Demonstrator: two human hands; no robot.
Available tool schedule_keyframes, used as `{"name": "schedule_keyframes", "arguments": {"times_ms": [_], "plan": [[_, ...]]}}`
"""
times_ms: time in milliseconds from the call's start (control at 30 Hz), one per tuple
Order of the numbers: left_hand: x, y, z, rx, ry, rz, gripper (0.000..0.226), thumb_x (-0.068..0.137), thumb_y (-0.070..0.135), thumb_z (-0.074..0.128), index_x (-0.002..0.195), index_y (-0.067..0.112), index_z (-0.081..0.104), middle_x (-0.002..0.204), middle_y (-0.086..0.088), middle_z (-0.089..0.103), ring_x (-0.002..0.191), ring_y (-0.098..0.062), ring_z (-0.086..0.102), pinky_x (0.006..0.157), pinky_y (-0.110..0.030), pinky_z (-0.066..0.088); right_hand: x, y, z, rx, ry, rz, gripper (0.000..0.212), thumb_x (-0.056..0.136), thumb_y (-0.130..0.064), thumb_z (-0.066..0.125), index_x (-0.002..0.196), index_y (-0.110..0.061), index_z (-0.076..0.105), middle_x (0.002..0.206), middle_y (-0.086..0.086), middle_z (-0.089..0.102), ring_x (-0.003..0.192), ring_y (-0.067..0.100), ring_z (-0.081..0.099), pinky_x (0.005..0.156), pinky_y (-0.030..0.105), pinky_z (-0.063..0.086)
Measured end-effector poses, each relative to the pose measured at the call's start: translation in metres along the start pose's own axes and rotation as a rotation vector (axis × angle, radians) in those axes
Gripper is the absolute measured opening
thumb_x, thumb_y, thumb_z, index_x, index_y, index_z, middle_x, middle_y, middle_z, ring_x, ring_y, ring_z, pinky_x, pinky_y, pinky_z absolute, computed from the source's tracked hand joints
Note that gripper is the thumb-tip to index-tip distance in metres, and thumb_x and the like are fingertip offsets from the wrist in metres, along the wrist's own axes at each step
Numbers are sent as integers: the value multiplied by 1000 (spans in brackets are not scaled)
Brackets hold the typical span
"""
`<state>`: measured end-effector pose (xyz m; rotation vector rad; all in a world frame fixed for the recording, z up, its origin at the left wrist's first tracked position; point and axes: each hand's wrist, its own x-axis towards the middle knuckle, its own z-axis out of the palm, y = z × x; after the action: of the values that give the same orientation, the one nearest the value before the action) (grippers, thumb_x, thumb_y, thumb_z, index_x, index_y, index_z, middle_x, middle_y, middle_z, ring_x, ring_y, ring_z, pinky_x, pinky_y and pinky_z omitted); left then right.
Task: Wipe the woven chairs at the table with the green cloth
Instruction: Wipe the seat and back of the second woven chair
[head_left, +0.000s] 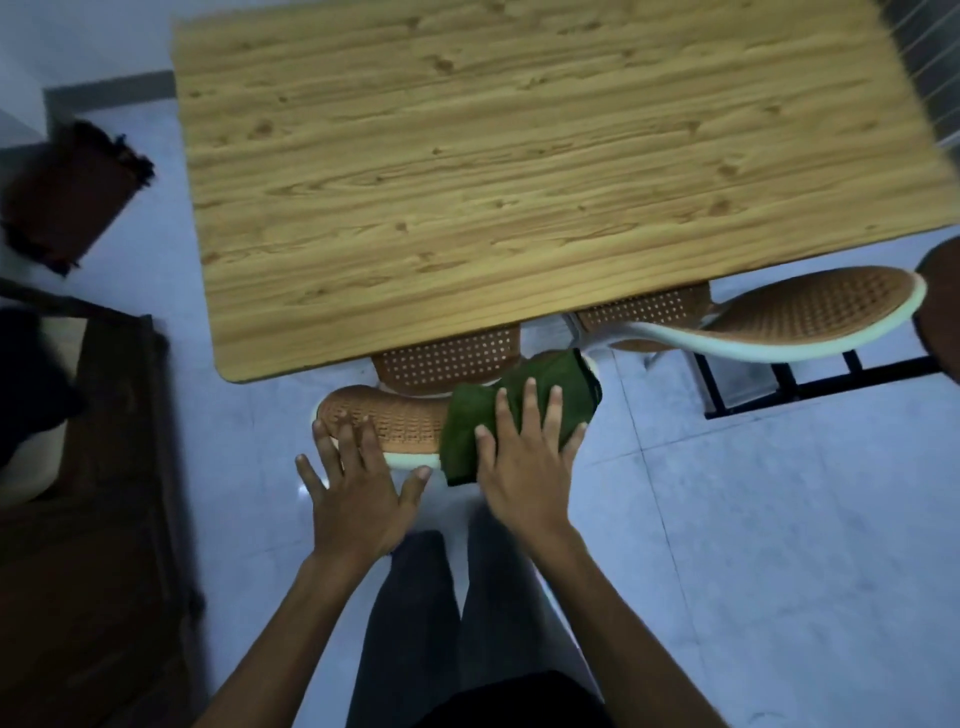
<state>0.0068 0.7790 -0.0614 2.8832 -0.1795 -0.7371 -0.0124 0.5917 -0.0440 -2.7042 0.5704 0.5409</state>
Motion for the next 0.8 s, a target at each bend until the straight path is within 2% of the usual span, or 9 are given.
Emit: {"name": "schedule_keyframes", "arguments": {"times_ms": [167,233,300,400,533,600,633,700,800], "plan": [[-1,-3,3,-15,27,13,102,84,77,14,153,3,14,164,-23,3,149,-39,-15,113,-64,-7,97,40,-29,-195,-194,117,70,95,-48,42,152,-9,31,162,14,22,148,32,21,116,60,11],[-1,-3,5,-26,43,16,100,86,76,15,153,2,16,163,-24,5,149,-40,-13,113,-66,-5,138,52,-43,-209,-362,115,56,96,-48,45,133,-6,51,148,19,44,126,34,49,107,48,38],[-1,-4,7,-30,51,21,99,86,76,16,153,2,17,163,-24,7,149,-41,-11,112,-67,-3,168,57,-50,-180,-571,98,42,102,-42,43,116,-7,60,131,17,60,97,28,56,85,35,45],[0,-5,10,-36,71,19,98,87,75,18,153,2,17,162,-25,9,149,-42,-8,112,-68,-1,194,58,-44,-110,-759,105,48,103,-44,41,131,-8,57,136,13,58,104,27,57,93,39,45],[-2,-5,10,-53,64,24,97,88,73,19,153,1,15,162,-26,9,149,-43,-7,112,-70,0,179,57,-48,-345,-758,-177,60,100,-53,30,144,-16,46,146,7,49,129,30,49,101,38,39],[-3,-6,8,-48,68,33,95,90,72,21,153,1,15,162,-26,11,149,-44,-4,112,-71,3,154,54,-56,-565,-720,-412,69,94,-60,16,146,-23,43,155,4,39,138,31,40,112,48,33],[-4,-6,7,-42,68,35,94,90,71,22,153,1,16,162,-26,12,149,-44,-2,112,-71,5,139,49,-57,-634,-744,-518,62,97,-55,17,148,-27,40,160,1,31,144,33,32,115,56,26],[-5,-5,6,-45,60,27,94,91,70,24,153,0,17,162,-26,12,149,-46,-1,111,-73,9,109,29,-53,-580,-831,-682,51,105,-42,21,153,-28,32,165,-2,16,152,30,15,119,61,13],[-2,-6,7,-85,54,26,95,91,72,21,154,1,13,163,-25,8,149,-45,-6,111,-74,11,86,-8,-45,-249,-992,-591,59,104,-52,21,158,-34,6,166,-11,2,153,14,0,123,48,-1]]}}
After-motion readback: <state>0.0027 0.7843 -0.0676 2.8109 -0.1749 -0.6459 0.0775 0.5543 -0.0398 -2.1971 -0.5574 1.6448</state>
